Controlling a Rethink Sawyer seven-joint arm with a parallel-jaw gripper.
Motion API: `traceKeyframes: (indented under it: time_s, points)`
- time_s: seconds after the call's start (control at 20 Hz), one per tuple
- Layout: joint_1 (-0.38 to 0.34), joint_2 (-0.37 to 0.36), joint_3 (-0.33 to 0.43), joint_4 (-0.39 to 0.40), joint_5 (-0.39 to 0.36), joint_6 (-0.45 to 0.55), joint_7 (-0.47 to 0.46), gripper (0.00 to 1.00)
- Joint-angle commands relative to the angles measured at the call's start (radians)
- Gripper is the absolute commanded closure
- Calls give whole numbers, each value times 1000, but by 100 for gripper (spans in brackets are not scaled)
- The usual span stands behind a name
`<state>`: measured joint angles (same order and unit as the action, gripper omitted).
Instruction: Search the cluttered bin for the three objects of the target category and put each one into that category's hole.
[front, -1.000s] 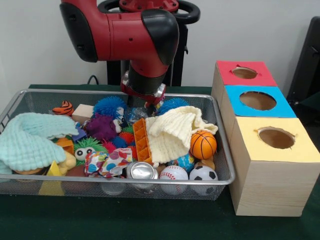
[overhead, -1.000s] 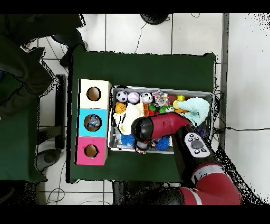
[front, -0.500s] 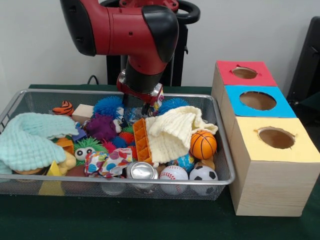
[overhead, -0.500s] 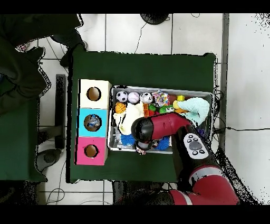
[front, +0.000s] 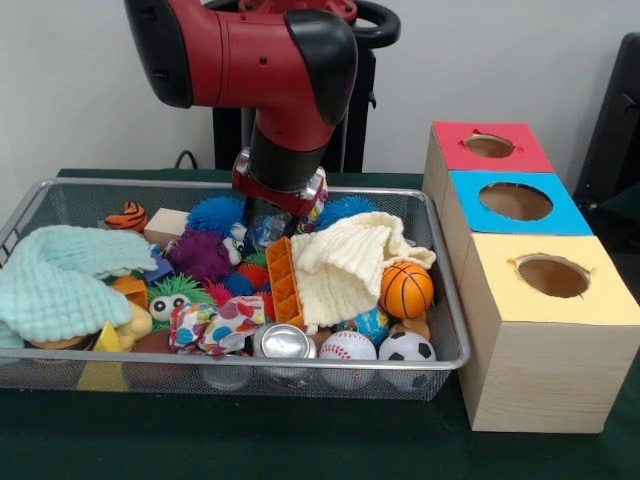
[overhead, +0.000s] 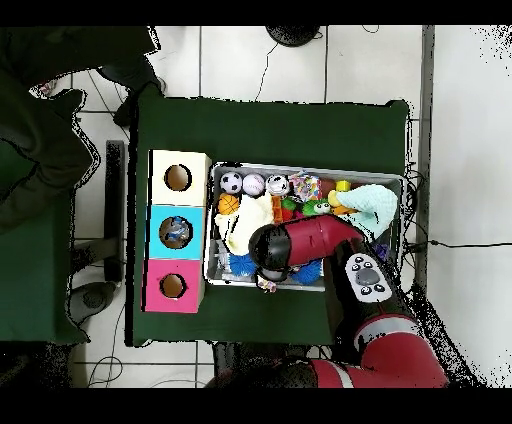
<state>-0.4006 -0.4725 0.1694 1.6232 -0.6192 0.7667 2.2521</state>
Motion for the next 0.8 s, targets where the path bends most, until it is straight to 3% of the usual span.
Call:
traceKeyframes:
  time_s: [0.05,0.35,0.8]
  points:
    - [-43,52,22,-32,15,-194,70,0]
    - [-22,44,0,-47,25,-153,47,0]
    - [-44,52,26,-56,42,-95,-20,0]
